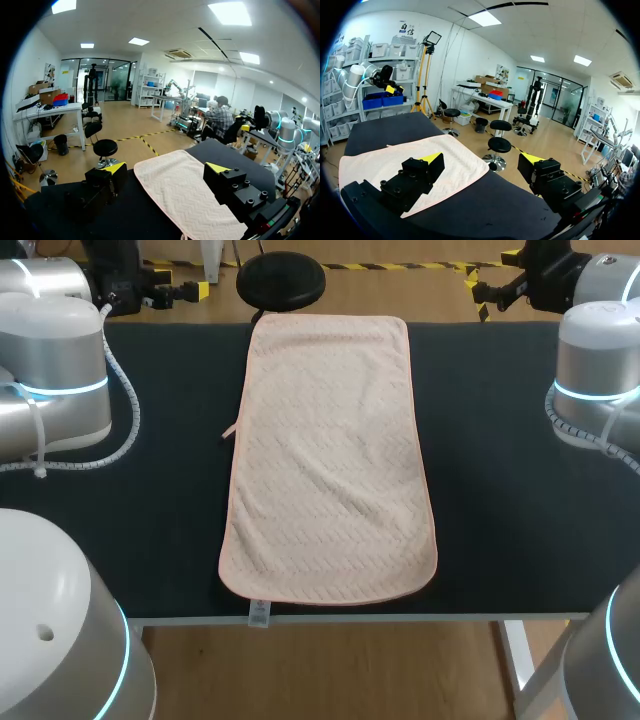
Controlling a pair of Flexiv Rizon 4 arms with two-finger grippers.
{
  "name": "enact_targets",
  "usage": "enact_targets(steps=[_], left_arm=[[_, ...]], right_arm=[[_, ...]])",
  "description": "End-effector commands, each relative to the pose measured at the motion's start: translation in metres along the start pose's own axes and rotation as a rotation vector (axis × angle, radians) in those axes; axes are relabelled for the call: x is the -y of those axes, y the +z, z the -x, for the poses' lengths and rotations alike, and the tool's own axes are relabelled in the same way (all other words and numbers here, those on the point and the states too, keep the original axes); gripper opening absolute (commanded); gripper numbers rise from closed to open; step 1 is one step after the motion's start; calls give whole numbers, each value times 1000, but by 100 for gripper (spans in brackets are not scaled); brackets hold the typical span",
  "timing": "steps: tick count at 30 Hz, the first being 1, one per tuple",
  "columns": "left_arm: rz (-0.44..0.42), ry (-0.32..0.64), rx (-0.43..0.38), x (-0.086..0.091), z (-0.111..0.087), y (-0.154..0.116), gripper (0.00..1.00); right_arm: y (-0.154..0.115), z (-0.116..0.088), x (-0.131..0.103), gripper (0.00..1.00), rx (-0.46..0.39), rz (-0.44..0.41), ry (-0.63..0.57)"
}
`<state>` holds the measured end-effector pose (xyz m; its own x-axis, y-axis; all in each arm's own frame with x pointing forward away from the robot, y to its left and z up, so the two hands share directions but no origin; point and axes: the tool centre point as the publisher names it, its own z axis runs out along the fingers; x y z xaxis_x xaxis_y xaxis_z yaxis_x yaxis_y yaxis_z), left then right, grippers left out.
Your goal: Fold the towel
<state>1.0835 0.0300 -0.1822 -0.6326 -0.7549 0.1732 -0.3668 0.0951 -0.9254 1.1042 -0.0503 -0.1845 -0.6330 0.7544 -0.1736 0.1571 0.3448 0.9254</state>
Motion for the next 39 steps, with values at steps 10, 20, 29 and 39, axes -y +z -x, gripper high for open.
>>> enact_targets(steps=[10, 20, 29, 39], left_arm=[[0, 0, 0, 0, 0, 0, 100], [0, 0, 0, 0, 0, 0, 100], [138, 232, 18, 15, -4, -5, 100], [519, 753, 59, 8, -33, -3, 100]], right_arm=[[0, 0, 0, 100, 0, 0, 0], [0, 0, 0, 100, 0, 0, 0], [11, 2, -20, 100, -62, -306, -184], [27, -14, -25, 100, -219, -760, -403]])
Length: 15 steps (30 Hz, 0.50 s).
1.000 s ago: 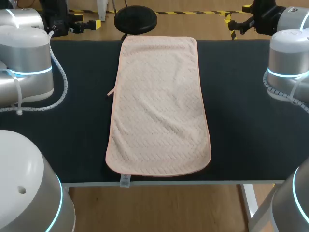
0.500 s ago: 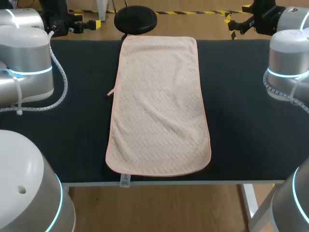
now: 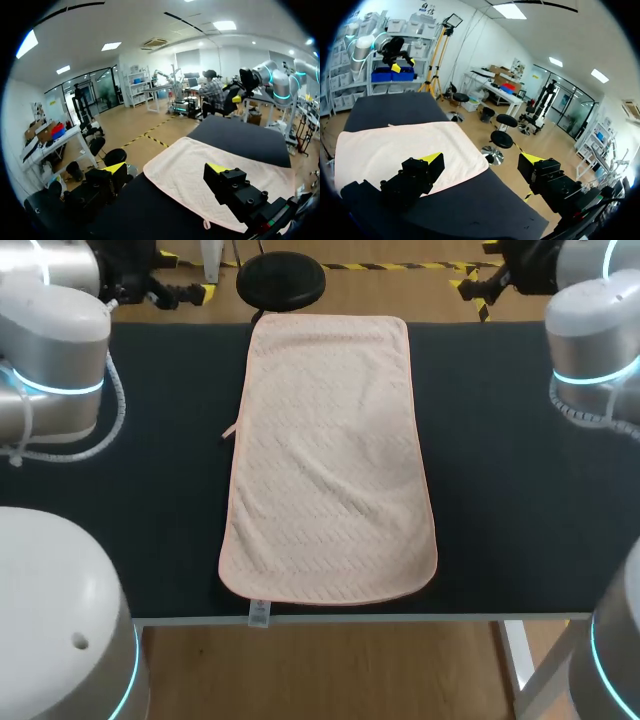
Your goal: Fold the towel
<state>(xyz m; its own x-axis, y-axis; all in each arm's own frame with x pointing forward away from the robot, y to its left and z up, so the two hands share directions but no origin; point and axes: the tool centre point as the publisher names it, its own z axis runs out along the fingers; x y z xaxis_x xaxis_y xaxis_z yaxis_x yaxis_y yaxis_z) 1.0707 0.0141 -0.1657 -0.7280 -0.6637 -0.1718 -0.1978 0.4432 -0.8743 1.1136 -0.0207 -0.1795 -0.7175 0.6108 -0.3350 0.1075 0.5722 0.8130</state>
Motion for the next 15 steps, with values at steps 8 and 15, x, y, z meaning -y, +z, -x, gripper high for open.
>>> enact_targets(steps=[8, 15], left_arm=[[556, 554, -115, -13, -31, 1, 100], [649, 607, -185, -28, -47, 7, 100]], right_arm=[[10, -16, -5, 100, -318, -892, -357], [12, -31, 5, 100, -400, -1030, -453]])
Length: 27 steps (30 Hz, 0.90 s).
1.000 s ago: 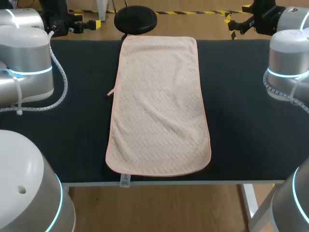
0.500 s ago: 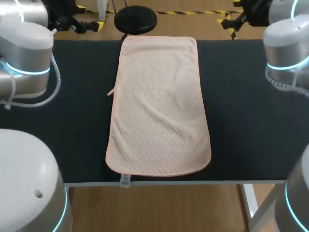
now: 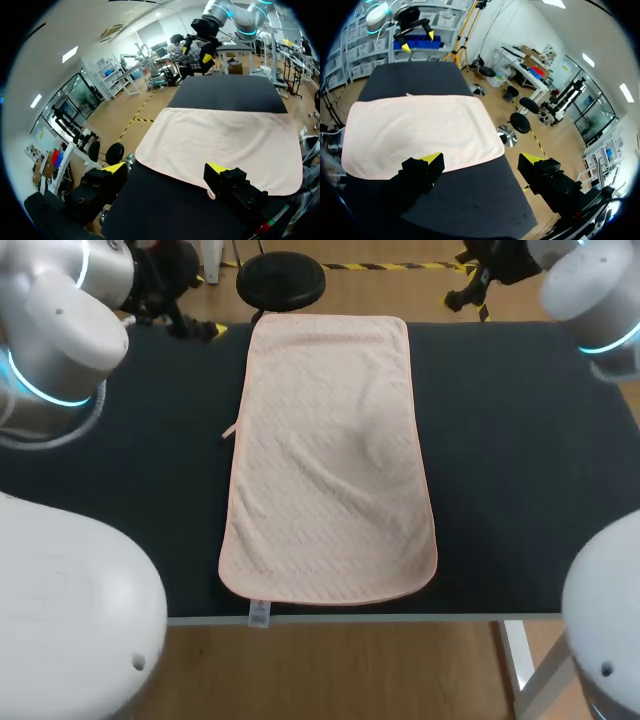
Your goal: Fold the towel
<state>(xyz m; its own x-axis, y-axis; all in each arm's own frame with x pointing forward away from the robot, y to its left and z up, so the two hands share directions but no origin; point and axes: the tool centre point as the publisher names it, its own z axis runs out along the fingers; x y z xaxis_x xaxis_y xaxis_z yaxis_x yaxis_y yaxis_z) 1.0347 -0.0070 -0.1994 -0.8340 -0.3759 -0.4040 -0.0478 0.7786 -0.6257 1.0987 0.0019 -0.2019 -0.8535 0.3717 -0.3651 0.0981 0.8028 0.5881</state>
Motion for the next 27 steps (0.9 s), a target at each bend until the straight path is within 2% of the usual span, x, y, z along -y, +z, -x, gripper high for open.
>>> enact_targets(steps=[1, 3, 5, 18, 19, 22, 24, 27], left_arm=[[398, 235, -158, -1, -3, 5, 100], [384, 223, -177, -3, -5, 6, 100], [304, 174, -199, -3, -6, 5, 100], [304, 174, -199, -3, -6, 5, 100], [304, 174, -199, -3, -6, 5, 100], [311, 193, -194, -1, -10, 5, 100], [351, 224, -203, -2, -18, 8, 100], [389, 238, -226, -7, -29, 12, 100]], right_arm=[[-1, -2, -1, 100, -289, -761, -226], [-1, -4, 0, 100, -302, -730, -218], [-1, -4, 0, 100, -302, -730, -218], [-1, -4, 0, 100, -302, -730, -218], [2, -5, -1, 100, -319, -766, -210], [11, -19, -8, 100, -339, -832, -231], [15, -30, -8, 100, -346, -866, -235], [17, -43, -4, 100, -349, -866, -231]])
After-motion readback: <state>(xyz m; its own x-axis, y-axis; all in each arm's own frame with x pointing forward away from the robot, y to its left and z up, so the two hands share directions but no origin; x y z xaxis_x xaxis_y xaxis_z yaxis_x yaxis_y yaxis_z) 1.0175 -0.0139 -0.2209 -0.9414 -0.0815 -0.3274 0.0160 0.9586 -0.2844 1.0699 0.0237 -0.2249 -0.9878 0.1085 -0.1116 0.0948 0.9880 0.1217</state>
